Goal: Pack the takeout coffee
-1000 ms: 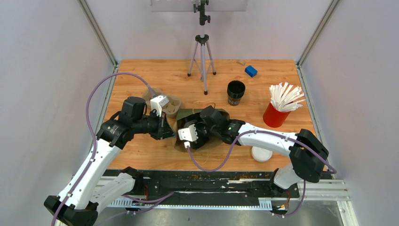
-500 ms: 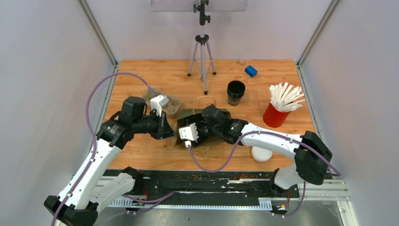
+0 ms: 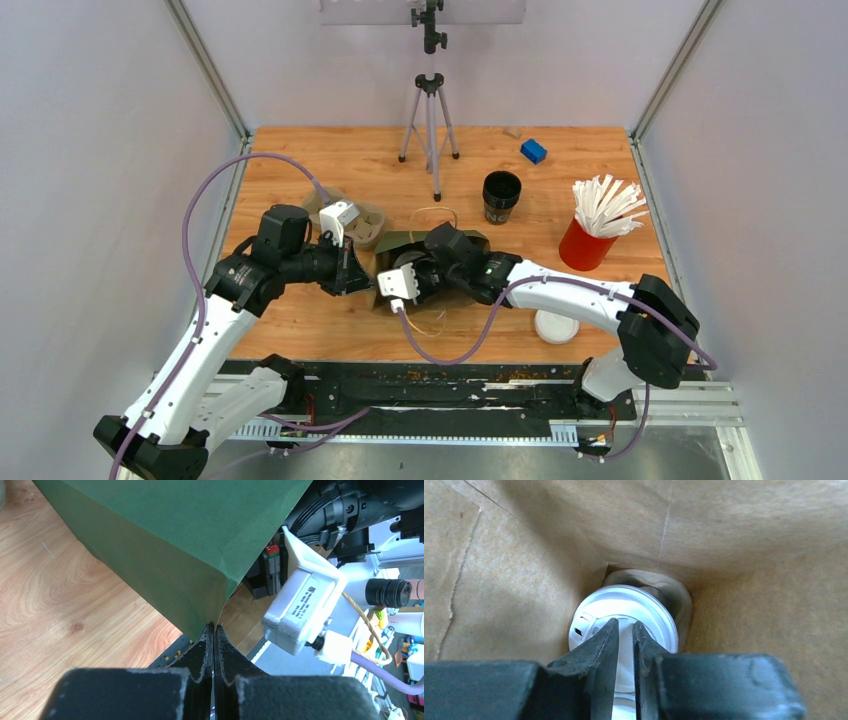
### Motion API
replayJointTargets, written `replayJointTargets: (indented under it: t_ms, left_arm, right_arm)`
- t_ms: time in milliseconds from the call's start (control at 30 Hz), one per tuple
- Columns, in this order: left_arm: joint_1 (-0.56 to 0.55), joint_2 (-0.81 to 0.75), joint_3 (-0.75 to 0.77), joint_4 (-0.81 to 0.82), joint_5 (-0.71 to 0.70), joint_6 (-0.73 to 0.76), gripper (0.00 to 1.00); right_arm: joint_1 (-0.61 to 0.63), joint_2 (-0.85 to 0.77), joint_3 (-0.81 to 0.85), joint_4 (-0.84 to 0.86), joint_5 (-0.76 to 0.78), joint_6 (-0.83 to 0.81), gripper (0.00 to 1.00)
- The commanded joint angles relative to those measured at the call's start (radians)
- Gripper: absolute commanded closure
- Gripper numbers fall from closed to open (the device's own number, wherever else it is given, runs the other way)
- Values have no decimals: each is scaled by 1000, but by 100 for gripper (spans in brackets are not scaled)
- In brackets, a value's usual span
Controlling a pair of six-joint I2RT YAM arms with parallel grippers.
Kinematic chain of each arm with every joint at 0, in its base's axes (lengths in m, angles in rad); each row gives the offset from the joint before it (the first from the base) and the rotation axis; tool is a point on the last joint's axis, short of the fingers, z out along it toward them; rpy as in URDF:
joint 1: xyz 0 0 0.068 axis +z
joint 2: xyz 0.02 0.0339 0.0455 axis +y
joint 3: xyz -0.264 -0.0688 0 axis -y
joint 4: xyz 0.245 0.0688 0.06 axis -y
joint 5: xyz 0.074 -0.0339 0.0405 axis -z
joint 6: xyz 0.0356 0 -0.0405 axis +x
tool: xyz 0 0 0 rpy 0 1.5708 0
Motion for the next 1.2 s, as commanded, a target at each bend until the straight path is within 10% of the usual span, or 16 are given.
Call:
replayJointTargets:
  t_ms: [0, 1167]
  left_arm:
    - [-5, -6, -3, 26, 16, -9, 100]
    - [-5, -7, -13, 33, 31, -22, 100]
  right_arm:
    - [1, 24, 42, 43, -30, 23, 84]
    - [-17, 85, -53, 268, 42, 146, 89]
